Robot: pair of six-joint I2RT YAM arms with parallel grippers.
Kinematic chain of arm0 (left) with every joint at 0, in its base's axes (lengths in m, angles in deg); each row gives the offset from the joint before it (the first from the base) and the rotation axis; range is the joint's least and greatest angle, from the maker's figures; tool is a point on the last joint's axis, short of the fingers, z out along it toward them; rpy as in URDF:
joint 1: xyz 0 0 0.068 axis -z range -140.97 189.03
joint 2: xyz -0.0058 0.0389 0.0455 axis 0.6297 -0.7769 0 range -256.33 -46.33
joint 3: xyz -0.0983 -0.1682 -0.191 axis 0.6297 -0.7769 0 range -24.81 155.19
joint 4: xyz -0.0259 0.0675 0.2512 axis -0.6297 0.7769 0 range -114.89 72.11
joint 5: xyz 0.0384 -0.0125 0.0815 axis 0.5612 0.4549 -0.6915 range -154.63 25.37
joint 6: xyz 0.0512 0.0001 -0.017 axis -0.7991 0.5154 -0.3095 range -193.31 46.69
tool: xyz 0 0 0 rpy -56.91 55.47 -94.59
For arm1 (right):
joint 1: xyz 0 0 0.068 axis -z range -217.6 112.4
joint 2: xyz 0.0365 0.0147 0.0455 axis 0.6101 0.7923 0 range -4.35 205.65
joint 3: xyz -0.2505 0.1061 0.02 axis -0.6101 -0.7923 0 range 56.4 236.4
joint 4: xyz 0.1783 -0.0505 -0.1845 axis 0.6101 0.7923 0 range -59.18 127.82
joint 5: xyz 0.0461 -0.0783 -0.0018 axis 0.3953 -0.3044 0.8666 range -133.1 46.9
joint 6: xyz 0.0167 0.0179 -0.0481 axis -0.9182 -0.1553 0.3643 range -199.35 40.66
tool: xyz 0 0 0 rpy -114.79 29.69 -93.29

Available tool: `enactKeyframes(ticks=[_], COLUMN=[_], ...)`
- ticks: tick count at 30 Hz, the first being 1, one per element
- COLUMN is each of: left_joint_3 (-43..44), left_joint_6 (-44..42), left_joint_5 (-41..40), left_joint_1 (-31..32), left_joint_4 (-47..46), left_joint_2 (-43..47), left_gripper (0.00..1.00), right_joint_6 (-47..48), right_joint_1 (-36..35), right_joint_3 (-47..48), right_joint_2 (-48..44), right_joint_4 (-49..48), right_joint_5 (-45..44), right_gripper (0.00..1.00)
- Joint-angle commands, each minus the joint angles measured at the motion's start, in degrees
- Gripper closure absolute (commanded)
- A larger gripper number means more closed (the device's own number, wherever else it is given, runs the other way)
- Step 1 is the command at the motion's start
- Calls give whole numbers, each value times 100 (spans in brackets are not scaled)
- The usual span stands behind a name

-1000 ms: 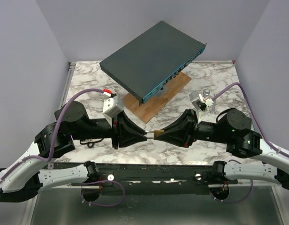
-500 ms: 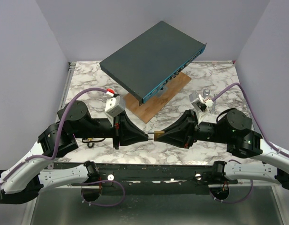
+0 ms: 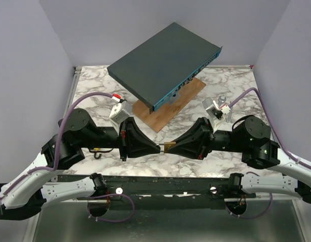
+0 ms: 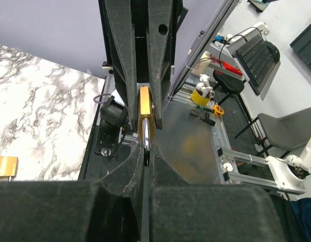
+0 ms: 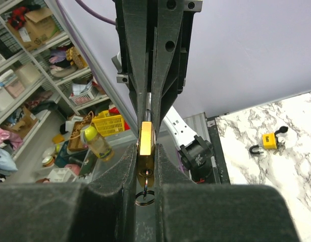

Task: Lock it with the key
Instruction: Lock the lock.

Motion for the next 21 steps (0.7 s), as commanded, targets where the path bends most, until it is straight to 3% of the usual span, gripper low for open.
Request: enactKeyframes(ticks=[1,21], left_joint_3=[-197,-516], left_joint_6=[206,301], left_joint_5=[-82,-1589], left_joint_1=[16,526], left_joint_4=[-687,2], left_joint_2=[-262,-529], left_gripper=[100,100], right_joint_6=[-136,-48], right_joint_1=[-44,-258], right_joint_3=[-5,121], right_joint_2=[453,858], right_joint_4=[-309,-376], right_joint_5=[251,-78], right_gripper=[99,99])
